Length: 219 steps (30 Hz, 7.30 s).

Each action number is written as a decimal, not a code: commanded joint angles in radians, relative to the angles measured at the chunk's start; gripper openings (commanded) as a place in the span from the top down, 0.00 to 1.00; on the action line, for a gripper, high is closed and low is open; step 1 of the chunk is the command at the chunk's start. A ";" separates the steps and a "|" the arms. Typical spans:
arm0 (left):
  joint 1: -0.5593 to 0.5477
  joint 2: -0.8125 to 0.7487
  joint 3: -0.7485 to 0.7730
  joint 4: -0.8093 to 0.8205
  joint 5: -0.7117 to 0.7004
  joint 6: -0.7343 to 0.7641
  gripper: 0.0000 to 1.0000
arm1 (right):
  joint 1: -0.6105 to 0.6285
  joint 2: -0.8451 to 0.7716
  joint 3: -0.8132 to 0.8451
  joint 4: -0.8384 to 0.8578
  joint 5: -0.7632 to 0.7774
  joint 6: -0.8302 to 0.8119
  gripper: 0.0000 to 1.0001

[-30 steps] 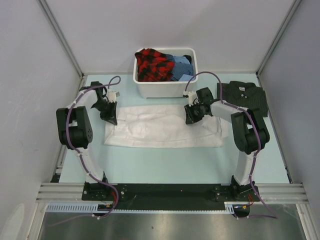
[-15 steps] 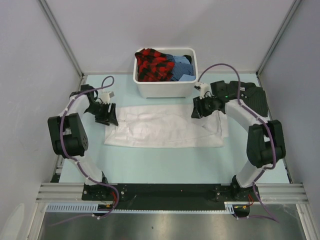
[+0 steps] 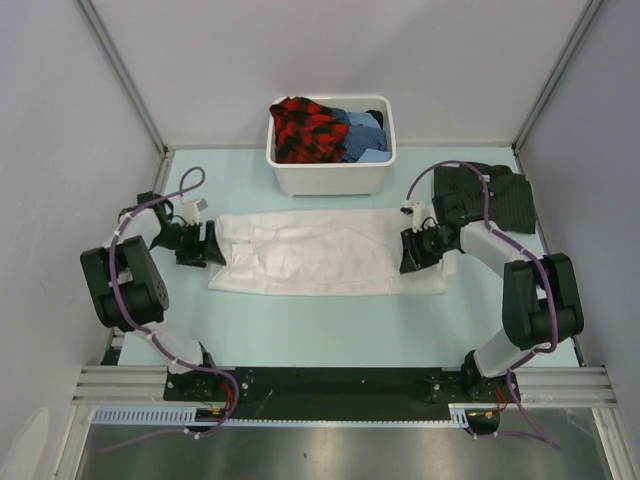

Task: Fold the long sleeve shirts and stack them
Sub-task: Fold the shirt

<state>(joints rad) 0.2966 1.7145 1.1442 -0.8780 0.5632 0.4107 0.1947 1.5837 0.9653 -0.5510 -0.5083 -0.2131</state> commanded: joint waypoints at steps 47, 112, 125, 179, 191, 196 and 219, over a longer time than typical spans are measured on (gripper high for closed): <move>-0.427 -0.349 -0.409 0.195 -0.282 0.884 0.27 | 0.041 -0.197 -0.019 -0.194 0.168 -0.539 0.54; -0.448 -0.227 -0.288 0.120 -0.332 0.826 0.73 | -0.590 0.297 0.065 -0.059 -0.402 -0.063 1.00; -0.565 -0.326 -0.330 0.016 -0.250 0.832 0.93 | -0.735 0.182 0.101 -0.225 -0.096 -0.144 1.00; -0.399 0.254 0.192 0.364 0.255 -0.128 0.44 | 0.865 -0.289 -0.201 0.589 0.459 -0.104 0.39; -0.393 0.275 0.138 0.547 0.211 -0.299 0.43 | 0.933 -0.010 -0.077 0.680 0.358 -0.103 0.30; -0.384 0.229 0.112 0.536 0.167 -0.263 0.42 | 0.962 0.016 -0.063 0.701 0.356 -0.108 0.27; -0.409 0.307 0.167 0.448 0.182 -0.227 0.57 | 0.954 0.234 0.036 0.727 0.409 -0.120 0.77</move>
<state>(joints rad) -0.0971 2.0102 1.2911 -0.3901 0.7158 0.1596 1.1557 1.8111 0.9558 0.1204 -0.1143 -0.3405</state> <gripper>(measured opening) 0.497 0.291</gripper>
